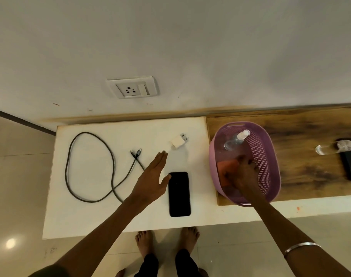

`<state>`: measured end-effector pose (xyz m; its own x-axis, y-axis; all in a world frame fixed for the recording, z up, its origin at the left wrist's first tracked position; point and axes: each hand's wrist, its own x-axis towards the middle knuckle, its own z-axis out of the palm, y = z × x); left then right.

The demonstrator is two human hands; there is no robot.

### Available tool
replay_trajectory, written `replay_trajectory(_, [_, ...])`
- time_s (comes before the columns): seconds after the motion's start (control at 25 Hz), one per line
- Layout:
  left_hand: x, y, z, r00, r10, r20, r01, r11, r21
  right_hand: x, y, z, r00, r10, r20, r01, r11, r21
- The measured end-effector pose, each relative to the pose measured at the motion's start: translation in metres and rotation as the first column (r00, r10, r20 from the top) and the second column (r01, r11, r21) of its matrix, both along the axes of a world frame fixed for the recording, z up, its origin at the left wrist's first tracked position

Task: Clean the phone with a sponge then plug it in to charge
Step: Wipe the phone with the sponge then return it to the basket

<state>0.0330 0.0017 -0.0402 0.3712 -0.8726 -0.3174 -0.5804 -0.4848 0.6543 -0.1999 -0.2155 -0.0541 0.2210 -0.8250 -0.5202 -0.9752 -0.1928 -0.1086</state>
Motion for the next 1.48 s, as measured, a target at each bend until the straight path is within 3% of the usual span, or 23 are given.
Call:
replay_trajectory(0.16, [-0.003,0.005,-0.011,0.999,-0.043,-0.016,0.043,0.998,0.047,0.006,-0.002,0.013,0.983,-0.083,0.163,0.081,0.996,0.024])
replay_trajectory(0.28, [-0.007,0.012,-0.021,0.993,-0.107,-0.049,0.112,0.988,0.110,0.010,0.015,0.046,0.902,-0.217,0.372,0.258,0.964,-0.063])
replay_trajectory(0.4, [-0.011,0.019,-0.033,0.967,-0.252,-0.046,0.256,0.948,0.188,0.021,0.054,0.084,0.793,-0.141,0.592,0.326,0.920,-0.218])
replay_trajectory(0.52, [-0.016,0.027,-0.043,0.949,-0.316,0.020,0.307,0.933,0.189,0.035,0.100,0.103,0.711,-0.019,0.703,0.214,0.958,-0.190])
replay_trajectory(0.64, [-0.016,0.035,-0.053,0.938,-0.340,0.060,0.324,0.927,0.187,0.048,0.127,0.094,0.697,0.181,0.693,0.080,0.942,-0.326])
replay_trajectory(0.84, [-0.017,0.041,-0.062,0.906,-0.403,0.132,0.366,0.900,0.234,0.071,0.128,0.049,0.773,0.117,0.623,-0.038,0.990,-0.138])
replay_trajectory(0.96, [-0.021,0.044,-0.064,0.891,-0.419,0.177,0.374,0.896,0.238,0.077,0.127,0.017,0.833,0.251,0.493,-0.159,0.962,-0.222])
replay_trajectory(1.04, [-0.023,0.044,-0.066,0.889,-0.411,0.203,0.363,0.901,0.237,0.075,0.128,-0.002,0.865,0.258,0.431,-0.212,0.965,-0.153])
replay_trajectory(1.08, [-0.024,0.043,-0.066,0.893,-0.402,0.203,0.355,0.905,0.233,0.074,0.131,-0.012,0.878,0.219,0.426,-0.207,0.975,-0.075])
replay_trajectory(1.2, [-0.023,0.040,-0.068,0.907,-0.373,0.197,0.327,0.917,0.228,0.071,0.139,-0.027,0.876,-0.125,0.466,-0.018,0.957,0.291])
replay_trajectory(1.24, [-0.023,0.040,-0.069,0.907,-0.369,0.204,0.321,0.918,0.235,0.071,0.140,-0.030,0.845,-0.223,0.486,0.037,0.931,0.362])
replay_trajectory(1.32, [-0.023,0.040,-0.070,0.904,-0.371,0.214,0.314,0.914,0.257,0.068,0.142,-0.035,0.825,-0.252,0.506,0.046,0.922,0.385])
replay_trajectory(1.4, [-0.024,0.040,-0.071,0.904,-0.368,0.218,0.308,0.914,0.264,0.065,0.142,-0.036,0.868,-0.118,0.482,-0.067,0.935,0.349])
replay_trajectory(1.48, [-0.024,0.039,-0.071,0.907,-0.362,0.216,0.304,0.917,0.258,0.061,0.142,-0.038,0.887,0.165,0.431,-0.268,0.945,0.190])
